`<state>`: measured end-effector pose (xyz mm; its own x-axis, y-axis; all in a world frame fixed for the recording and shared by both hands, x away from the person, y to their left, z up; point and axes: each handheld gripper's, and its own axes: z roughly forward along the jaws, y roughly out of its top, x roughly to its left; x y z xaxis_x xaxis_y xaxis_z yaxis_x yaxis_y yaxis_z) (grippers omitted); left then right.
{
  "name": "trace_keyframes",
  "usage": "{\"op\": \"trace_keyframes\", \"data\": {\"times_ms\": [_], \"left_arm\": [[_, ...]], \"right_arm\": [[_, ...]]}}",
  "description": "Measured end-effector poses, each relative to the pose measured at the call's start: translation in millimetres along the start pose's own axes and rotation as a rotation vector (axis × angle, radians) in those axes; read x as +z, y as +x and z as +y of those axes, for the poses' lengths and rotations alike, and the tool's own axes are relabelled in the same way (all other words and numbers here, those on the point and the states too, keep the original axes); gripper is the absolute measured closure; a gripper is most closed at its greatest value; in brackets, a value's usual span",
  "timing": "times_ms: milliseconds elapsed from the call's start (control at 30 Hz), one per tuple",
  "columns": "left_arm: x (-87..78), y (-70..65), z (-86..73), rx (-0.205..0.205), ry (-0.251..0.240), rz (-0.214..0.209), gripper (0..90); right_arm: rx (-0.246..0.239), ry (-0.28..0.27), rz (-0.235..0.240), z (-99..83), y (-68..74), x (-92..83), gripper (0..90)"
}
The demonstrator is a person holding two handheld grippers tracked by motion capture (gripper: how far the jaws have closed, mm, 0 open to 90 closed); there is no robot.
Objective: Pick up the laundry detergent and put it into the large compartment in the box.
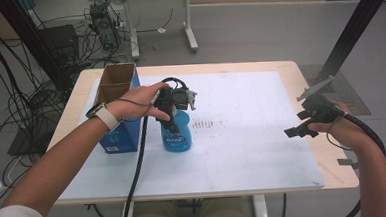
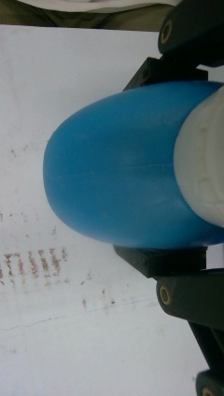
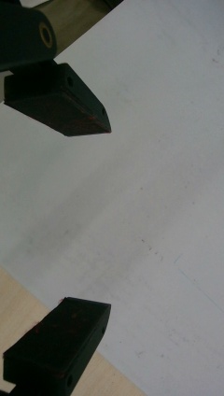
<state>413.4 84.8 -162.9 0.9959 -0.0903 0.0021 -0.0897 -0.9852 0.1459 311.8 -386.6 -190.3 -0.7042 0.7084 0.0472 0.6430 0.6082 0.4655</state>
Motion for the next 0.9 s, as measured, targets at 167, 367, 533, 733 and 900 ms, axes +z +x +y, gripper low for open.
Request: {"op": "trace_keyframes", "data": {"times_ms": [167, 367, 533, 733, 900], "left_arm": [[-0.1, -0.1, -0.5, -0.003, -0.003, -0.002, 37.4], [-0.6, -1.9, 2.0, -0.010, 0.007, 0.003, 37.5], [-1.6, -2.9, 0.1, -0.017, -0.001, 0.007, 37.6], [-5.8, -5.9, 0.2, -0.043, -0.002, 0.013, 37.6], [-16.5, -9.4, 1.1, -0.074, 0.001, 0.020, 37.6]], "right_arm": [[0.005, -0.003, -0.002, -3.1, -0.3, -0.3, 11.8], [0.005, -0.010, -0.002, -5.6, 0.1, -0.5, 12.0], [0.006, -0.013, -0.003, -7.6, 0.4, -1.8, 12.1], [0.005, -0.023, -0.009, -9.0, 1.6, -5.4, 12.1], [0.001, -0.028, -0.009, -7.9, 2.8, -5.6, 12.1]]}}
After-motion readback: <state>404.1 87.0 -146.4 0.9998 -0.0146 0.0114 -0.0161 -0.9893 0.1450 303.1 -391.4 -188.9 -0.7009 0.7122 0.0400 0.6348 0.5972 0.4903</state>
